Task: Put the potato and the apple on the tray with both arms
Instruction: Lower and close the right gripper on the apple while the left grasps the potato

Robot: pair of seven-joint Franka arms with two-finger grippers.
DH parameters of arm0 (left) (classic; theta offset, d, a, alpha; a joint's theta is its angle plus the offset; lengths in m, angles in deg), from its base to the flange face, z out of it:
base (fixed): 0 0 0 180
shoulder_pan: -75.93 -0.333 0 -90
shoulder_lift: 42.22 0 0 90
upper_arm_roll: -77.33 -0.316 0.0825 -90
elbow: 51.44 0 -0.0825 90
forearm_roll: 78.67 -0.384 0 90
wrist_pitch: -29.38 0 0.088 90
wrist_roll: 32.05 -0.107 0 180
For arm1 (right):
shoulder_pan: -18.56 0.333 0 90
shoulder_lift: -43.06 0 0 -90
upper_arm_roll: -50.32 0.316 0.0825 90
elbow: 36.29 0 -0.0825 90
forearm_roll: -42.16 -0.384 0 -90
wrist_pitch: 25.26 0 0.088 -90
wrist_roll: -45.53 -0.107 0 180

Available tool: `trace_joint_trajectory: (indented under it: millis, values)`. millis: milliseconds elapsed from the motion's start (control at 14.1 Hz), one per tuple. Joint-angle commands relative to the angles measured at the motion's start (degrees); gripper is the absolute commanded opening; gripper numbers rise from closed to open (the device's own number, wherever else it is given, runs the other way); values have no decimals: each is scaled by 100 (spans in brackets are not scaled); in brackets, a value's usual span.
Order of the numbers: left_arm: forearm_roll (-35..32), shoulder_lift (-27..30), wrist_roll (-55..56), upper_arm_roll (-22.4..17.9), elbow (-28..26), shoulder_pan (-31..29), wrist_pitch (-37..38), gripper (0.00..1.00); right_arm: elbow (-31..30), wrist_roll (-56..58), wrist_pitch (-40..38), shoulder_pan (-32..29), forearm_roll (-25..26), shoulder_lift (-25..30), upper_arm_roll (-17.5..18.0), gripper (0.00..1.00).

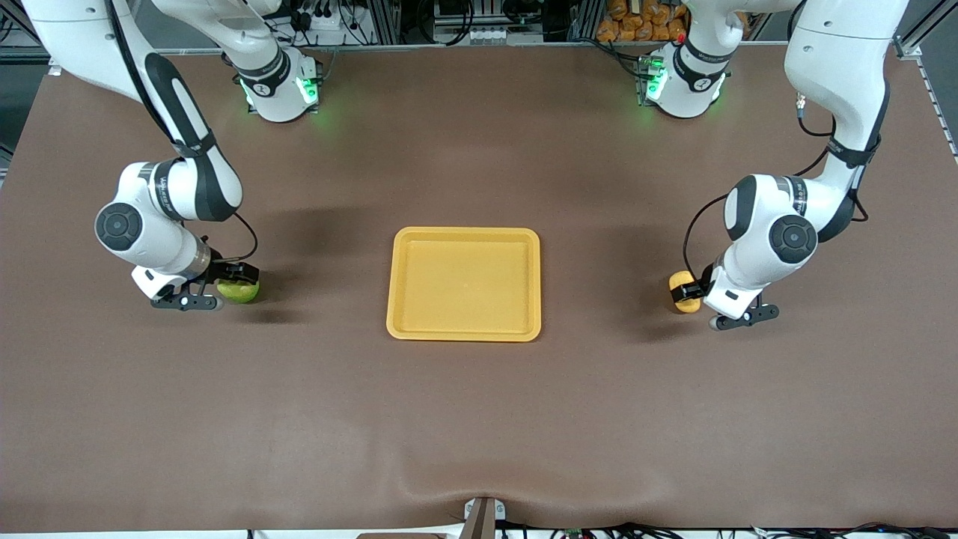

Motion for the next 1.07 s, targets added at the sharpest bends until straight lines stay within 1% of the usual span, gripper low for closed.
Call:
trace_joint_trajectory:
  millis: [0, 142, 213, 356, 427, 498, 569, 712, 783, 854, 925, 996]
  values:
    - [116, -86, 84, 31, 42, 36, -75, 73, -1, -142, 135, -126, 152, -102, 45, 100]
    - [116, -86, 84, 40, 33, 36, -75, 66, -10, -151, 232, -179, 117, -147, 54, 100]
    - [116, -86, 84, 49, 33, 44, -75, 58, -10, -177, 250, -188, 82, -147, 54, 100]
    - [116, -86, 84, 58, 33, 79, -75, 28, -36, -448, 407, -240, 12, -182, 63, 100]
    - [116, -86, 75, 58, 33, 114, -66, 16, -106, -554, 495, -249, 11, -182, 63, 100]
    - [116, -77, 75, 75, 33, 123, -49, 7, -167, -564, 627, -240, 11, -182, 63, 100]
    - [116, -51, 75, 84, 33, 132, -14, 0, -229, -573, 715, -240, 11, -182, 63, 100]
    - [125, 11, 84, 311, 33, 132, 4, 0, -325, -852, 908, -232, 2, -191, 63, 100]
    - [125, 81, 75, 374, 33, 132, 4, 0, -413, -950, 1092, -197, 2, -182, 63, 90]
    - [117, 133, 58, 444, 42, 141, 48, 0, -518, -1047, 1250, -188, 2, -173, 63, 67]
    - [116, 212, 40, 575, 77, 132, 257, 0, -554, -1178, 1313, -179, 2, -173, 63, 51]
    - [116, 265, 40, 724, 147, 132, 433, 0, -563, -1275, 1305, -170, 2, -173, 63, 32]
